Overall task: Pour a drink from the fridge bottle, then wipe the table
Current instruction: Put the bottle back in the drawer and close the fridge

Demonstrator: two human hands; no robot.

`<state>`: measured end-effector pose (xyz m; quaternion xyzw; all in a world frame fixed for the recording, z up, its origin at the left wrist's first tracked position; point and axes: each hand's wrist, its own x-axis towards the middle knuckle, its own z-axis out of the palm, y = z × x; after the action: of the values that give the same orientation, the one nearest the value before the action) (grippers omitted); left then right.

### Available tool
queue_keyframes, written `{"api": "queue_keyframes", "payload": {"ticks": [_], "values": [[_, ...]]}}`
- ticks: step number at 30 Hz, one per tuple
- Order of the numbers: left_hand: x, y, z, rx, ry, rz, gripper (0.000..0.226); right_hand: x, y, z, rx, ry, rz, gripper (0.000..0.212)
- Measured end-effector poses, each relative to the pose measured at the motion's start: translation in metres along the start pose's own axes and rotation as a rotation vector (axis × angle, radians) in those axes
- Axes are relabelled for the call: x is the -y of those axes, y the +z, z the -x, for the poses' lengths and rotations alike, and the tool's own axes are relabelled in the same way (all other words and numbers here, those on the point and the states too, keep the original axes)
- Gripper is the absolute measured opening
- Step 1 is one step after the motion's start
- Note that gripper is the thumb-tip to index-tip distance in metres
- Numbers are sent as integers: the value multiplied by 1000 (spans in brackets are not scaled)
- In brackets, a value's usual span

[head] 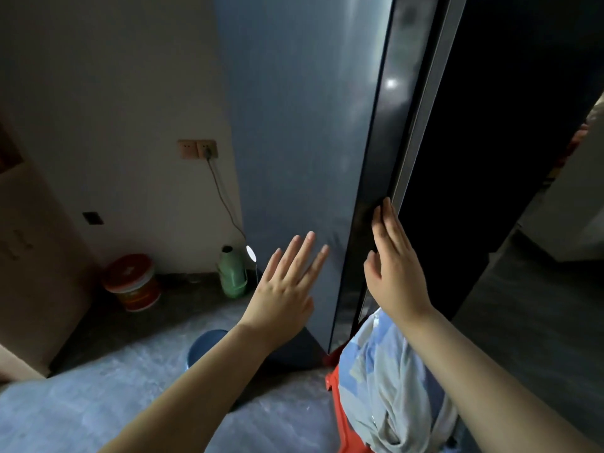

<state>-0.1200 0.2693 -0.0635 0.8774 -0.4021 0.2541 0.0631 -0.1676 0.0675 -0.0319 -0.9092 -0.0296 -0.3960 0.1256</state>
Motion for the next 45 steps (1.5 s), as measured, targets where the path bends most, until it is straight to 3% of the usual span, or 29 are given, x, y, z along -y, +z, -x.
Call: {"api": "queue_keyframes", "payload": {"ticks": [7, 18, 22, 26, 32, 38, 45], "values": [[-5, 16, -72, -37, -51, 21, 98, -55, 1, -16, 21, 69, -61, 67], [6, 43, -176, -87, 38, -117, 113, -126, 7, -55, 22, 125, -12, 69], [14, 53, -201, -94, 39, -148, 113, -132, 13, -63, -68, -37, 168, 70], [28, 65, -221, -105, 82, -223, 113, -132, 34, -80, -26, -195, 351, 67], [56, 88, -249, -135, 156, -289, 124, -153, 70, -110, 69, -109, 582, 80], [68, 110, -265, -219, 199, -264, 127, -176, 93, -120, 21, -121, 687, 81], [68, 128, -299, -89, 111, -282, 124, -205, 108, -157, 139, -54, 700, 96]]}}
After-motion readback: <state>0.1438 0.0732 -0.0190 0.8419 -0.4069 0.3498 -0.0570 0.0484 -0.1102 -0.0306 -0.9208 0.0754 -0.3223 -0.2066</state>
